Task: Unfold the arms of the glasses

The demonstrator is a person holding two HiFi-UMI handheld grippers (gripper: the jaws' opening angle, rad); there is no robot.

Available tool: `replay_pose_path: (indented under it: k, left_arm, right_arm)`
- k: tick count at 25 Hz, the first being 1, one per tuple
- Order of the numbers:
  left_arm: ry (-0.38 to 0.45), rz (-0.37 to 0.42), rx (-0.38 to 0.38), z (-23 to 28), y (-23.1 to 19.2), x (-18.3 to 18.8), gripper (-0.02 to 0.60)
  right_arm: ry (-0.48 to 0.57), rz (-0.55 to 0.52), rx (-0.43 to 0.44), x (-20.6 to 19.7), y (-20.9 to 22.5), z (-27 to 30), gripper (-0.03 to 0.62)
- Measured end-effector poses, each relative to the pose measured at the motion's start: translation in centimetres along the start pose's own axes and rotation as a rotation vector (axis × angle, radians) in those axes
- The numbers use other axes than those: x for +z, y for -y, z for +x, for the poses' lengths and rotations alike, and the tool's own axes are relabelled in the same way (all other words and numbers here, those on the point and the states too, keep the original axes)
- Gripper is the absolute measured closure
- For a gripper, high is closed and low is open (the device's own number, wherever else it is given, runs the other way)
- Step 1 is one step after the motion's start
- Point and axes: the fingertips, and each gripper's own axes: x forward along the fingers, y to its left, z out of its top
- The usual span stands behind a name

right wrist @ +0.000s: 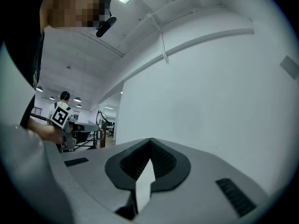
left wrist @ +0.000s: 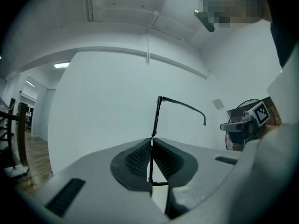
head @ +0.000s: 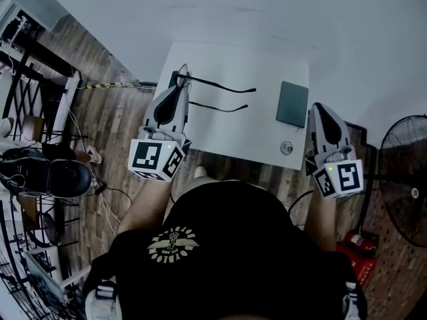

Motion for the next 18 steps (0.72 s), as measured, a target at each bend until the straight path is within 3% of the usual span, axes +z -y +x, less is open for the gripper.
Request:
replay_pose_path:
  k: [8,18]
  left_arm:
    - [-0.048,0.027,0.002,0.1,1.5,-1.2,0.561]
    - [-0.08,0.054,-0.045,1.3,4.7,-0.9,0.561]
  right_arm:
    - [0.003,0.033,0.034,-1.7,-0.3,0.0,0.595]
    - [0.02,0.035,0.086,-0.2,-2.0,0.2,0.595]
